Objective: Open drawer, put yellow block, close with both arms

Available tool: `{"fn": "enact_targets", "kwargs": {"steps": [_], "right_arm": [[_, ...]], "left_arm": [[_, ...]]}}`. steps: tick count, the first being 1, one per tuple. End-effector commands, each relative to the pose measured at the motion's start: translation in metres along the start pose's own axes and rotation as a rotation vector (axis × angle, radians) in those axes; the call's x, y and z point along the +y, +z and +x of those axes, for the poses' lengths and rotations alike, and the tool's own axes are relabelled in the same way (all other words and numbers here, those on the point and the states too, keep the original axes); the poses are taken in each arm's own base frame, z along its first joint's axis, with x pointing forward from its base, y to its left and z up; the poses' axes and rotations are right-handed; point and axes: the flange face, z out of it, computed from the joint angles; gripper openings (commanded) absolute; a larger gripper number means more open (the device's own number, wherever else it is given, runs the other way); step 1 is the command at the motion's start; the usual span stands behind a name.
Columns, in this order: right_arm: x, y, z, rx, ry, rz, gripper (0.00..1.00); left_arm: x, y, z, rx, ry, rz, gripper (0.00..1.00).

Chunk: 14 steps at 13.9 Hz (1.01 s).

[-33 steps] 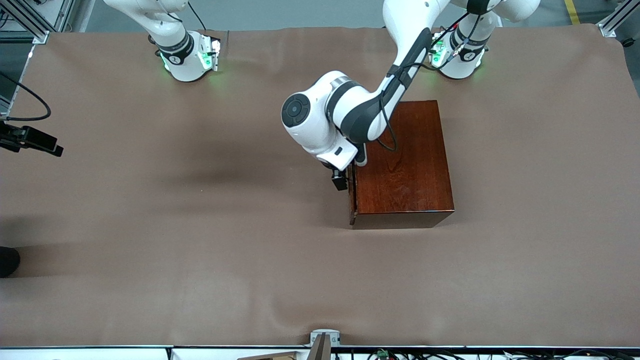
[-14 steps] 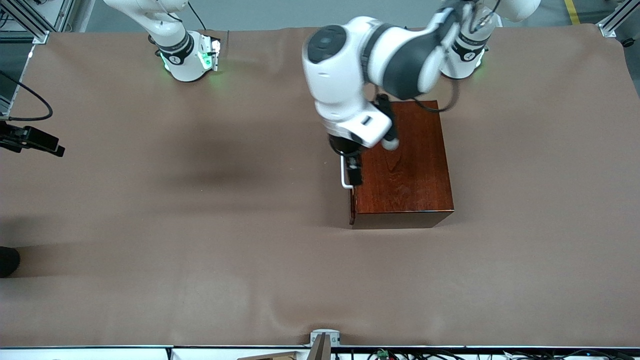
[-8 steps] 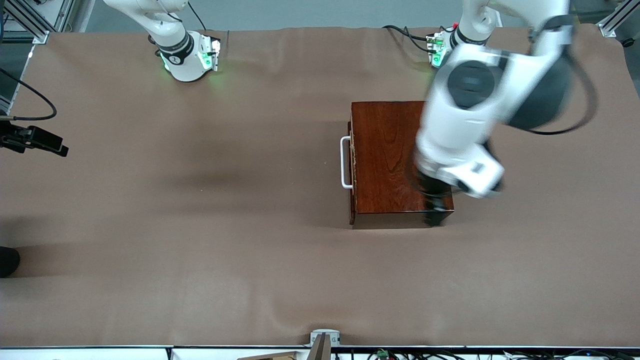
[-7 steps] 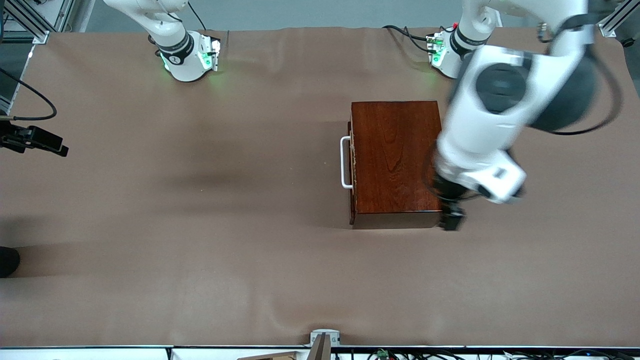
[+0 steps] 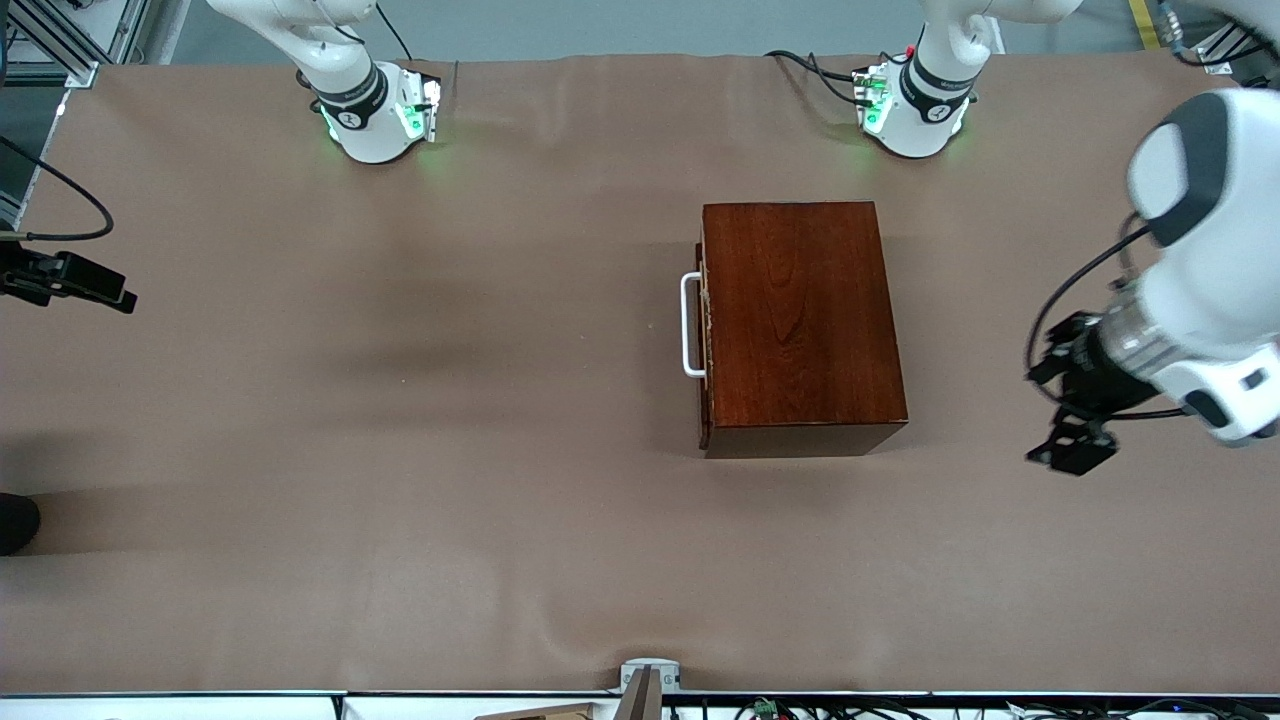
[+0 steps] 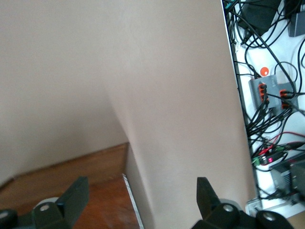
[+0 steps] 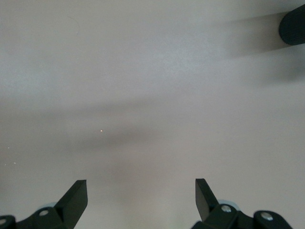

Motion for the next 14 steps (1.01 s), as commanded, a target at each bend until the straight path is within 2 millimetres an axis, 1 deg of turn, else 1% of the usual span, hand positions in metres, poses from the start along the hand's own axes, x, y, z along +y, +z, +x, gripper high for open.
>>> {"fn": "enact_targets", "kwargs": {"steps": [1,2,4,5,6,7,9,12,14], "right_arm": [[-0.002,-0.006,-0.003,0.004,0.012,-0.006,1.0],[-0.002,-0.006,-0.003,0.002,0.012,-0.006,1.0],[-0.003,-0.006,-0.003,0.004,0.01,-0.006,1.0],[-0.002,-0.006,-0.003,0.004,0.012,-0.006,1.0],[-0.002,-0.006,-0.003,0.004,0.012,-0.006,1.0],[-0.003,-0.006,-0.003,0.004,0.01,-0.006,1.0],[-0.002,-0.005,-0.002,0.004,0.012,-0.006,1.0],[-0.002,-0.005,-0.002,0.004,0.012,-0.006,1.0],[-0.003,-0.005,-0.002,0.004,0.01,-0.006,1.0]], "left_arm": [[-0.047,-0.017,0.006,-0.043,0.146,0.01,1.0],[-0.061,-0.02,0.008,-0.051,0.2,0.016,1.0],[-0.095,-0.028,0.025,-0.063,0.319,0.017,1.0],[-0.109,-0.031,0.029,-0.071,0.395,0.015,1.0],[-0.123,-0.033,0.04,-0.074,0.447,0.015,1.0],[-0.13,-0.035,0.044,-0.079,0.499,0.015,1.0],[-0.137,-0.044,0.045,-0.081,0.586,0.011,1.0],[-0.142,-0.05,0.043,-0.092,0.725,0.032,1.0],[-0.142,-0.059,0.041,-0.098,0.81,0.041,1.0]]}}
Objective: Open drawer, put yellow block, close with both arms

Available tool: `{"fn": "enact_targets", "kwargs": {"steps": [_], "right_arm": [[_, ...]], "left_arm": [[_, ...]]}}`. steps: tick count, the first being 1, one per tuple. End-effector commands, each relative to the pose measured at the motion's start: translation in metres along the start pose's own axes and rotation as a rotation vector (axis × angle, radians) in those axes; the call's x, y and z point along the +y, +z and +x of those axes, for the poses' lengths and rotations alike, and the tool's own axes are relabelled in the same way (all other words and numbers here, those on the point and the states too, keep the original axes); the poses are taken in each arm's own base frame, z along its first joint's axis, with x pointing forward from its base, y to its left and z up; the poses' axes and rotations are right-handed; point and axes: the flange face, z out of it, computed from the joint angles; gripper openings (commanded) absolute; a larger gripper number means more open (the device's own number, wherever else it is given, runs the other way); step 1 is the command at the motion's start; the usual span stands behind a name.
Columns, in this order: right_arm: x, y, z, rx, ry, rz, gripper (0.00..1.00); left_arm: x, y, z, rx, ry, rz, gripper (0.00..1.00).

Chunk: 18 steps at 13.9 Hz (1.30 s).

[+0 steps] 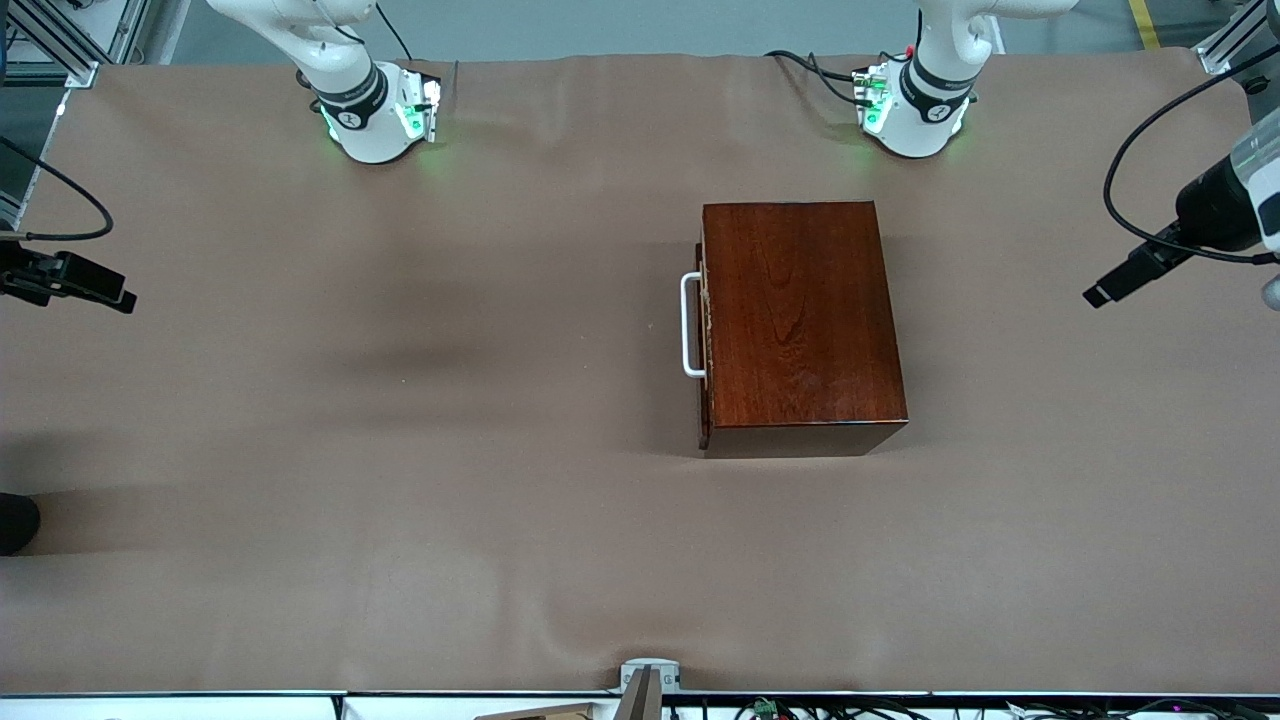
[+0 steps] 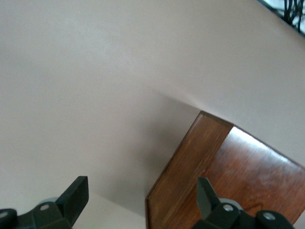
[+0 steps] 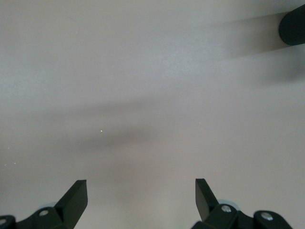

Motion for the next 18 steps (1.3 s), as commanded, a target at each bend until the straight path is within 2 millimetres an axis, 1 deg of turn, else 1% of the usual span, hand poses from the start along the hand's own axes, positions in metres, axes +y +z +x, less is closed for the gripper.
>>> {"fn": "enact_targets", "kwargs": {"steps": [1,3,4,5,7,9,11,12,15,17,18], "right_arm": [[-0.003,-0.005,-0.002,0.003,0.01,-0.005,1.0],[-0.003,-0.005,-0.002,0.003,0.01,-0.005,1.0],[-0.003,-0.005,-0.002,0.003,0.01,-0.005,1.0],[-0.003,-0.005,-0.002,0.003,0.01,-0.005,1.0],[-0.003,-0.005,-0.002,0.003,0.01,-0.005,1.0],[-0.002,-0.005,-0.002,0.003,0.012,-0.005,1.0],[-0.003,-0.005,-0.002,0.003,0.01,-0.005,1.0],[-0.003,-0.005,-0.002,0.003,0.009,-0.006,1.0],[-0.003,-0.005,-0.002,0.003,0.01,-0.005,1.0],[-0.003,-0.005,-0.002,0.003,0.01,-0.006,1.0],[-0.003,-0.005,-0.002,0.003,0.01,-0.005,1.0]], "left_arm": [[0.0,-0.015,-0.005,-0.013,0.118,0.009,1.0],[0.004,-0.021,-0.005,-0.008,0.226,0.03,1.0],[0.003,-0.025,-0.003,0.01,0.258,0.048,1.0],[0.013,-0.024,-0.005,0.017,0.319,0.074,1.0],[0.024,-0.023,-0.008,0.008,0.411,0.142,1.0],[0.033,-0.028,-0.005,-0.025,0.471,0.185,1.0],[0.036,-0.041,-0.002,-0.034,0.498,0.184,1.0],[0.039,-0.043,-0.004,-0.033,0.516,0.181,1.0],[0.037,-0.047,-0.005,-0.039,0.599,0.165,1.0],[0.034,-0.05,-0.008,-0.045,0.605,0.165,1.0],[0.033,-0.048,-0.008,-0.054,0.606,0.168,1.0]]}}
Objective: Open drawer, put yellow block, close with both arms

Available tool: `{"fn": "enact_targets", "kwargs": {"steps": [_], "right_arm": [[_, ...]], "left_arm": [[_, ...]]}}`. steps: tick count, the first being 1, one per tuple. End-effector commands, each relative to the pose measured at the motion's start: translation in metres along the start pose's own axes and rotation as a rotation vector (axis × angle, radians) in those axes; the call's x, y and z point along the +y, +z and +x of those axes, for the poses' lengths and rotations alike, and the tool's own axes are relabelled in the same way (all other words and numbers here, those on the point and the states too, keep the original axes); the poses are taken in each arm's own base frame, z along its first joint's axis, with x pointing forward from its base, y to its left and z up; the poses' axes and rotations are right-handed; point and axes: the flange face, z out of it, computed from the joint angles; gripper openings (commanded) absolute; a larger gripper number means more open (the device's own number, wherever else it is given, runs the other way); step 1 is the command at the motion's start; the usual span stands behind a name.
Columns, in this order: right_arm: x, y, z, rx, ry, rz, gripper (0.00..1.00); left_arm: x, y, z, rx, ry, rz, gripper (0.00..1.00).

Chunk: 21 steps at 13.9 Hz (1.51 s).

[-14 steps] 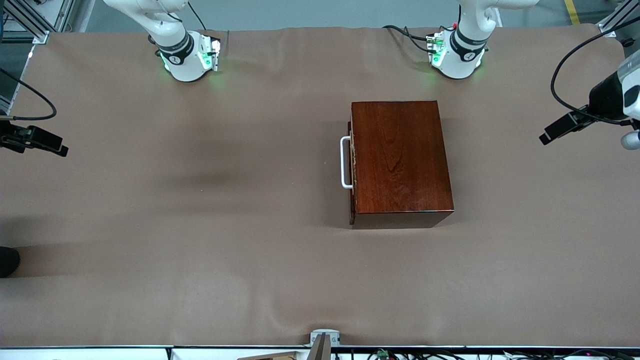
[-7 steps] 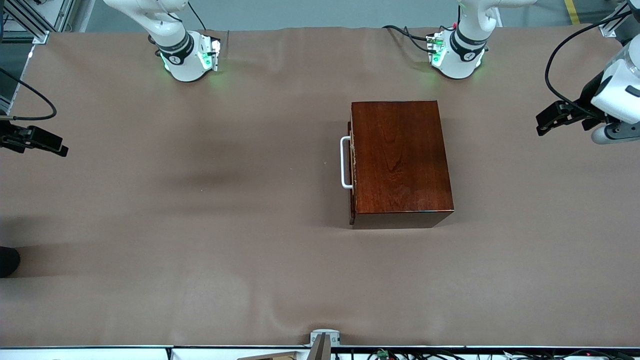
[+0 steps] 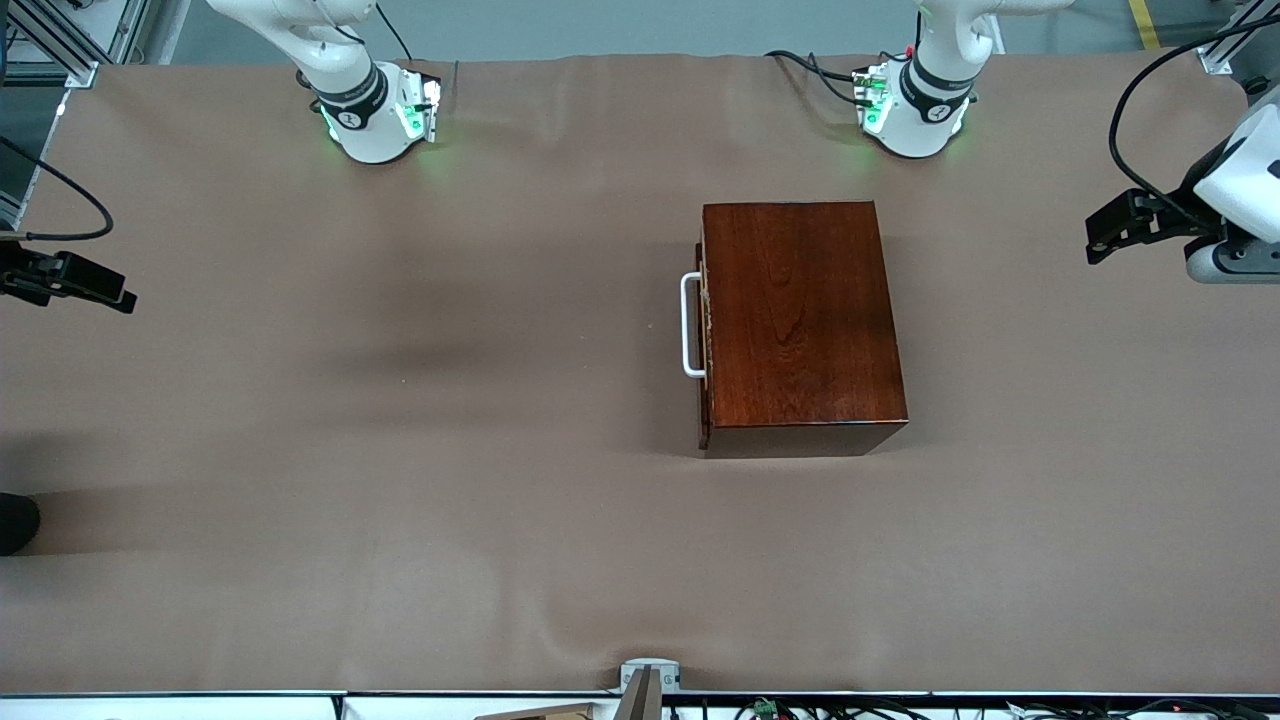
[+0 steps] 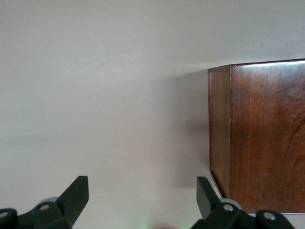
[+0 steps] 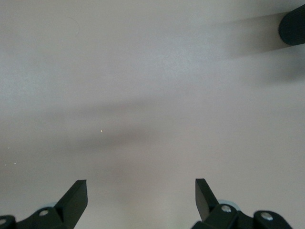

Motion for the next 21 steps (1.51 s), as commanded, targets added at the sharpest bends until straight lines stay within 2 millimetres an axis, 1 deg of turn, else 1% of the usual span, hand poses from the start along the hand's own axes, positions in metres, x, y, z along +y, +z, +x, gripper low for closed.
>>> {"fn": "enact_targets", "kwargs": {"steps": [1,4,6,9,10,21], "right_arm": [[-0.002,-0.005,-0.002,0.003,0.012,-0.006,1.0],[-0.002,-0.006,-0.003,0.004,0.012,-0.006,1.0],[-0.002,-0.006,-0.003,0.003,0.01,-0.006,1.0],[-0.002,-0.006,-0.003,0.001,0.012,-0.006,1.0],[-0.002,-0.006,-0.003,0.001,0.01,-0.006,1.0],[-0.001,-0.005,-0.003,-0.002,0.013,-0.006,1.0]], "left_arm": [[-0.001,-0.008,-0.004,-0.01,0.021,0.004,1.0],[-0.002,-0.008,-0.004,-0.01,0.021,0.001,1.0],[0.002,-0.009,-0.005,-0.008,0.024,-0.04,1.0],[0.002,-0.02,-0.01,0.019,0.005,-0.049,1.0],[0.003,-0.021,-0.01,0.021,0.002,-0.043,1.0],[0.003,-0.022,-0.009,0.037,0.003,-0.041,1.0]]}}
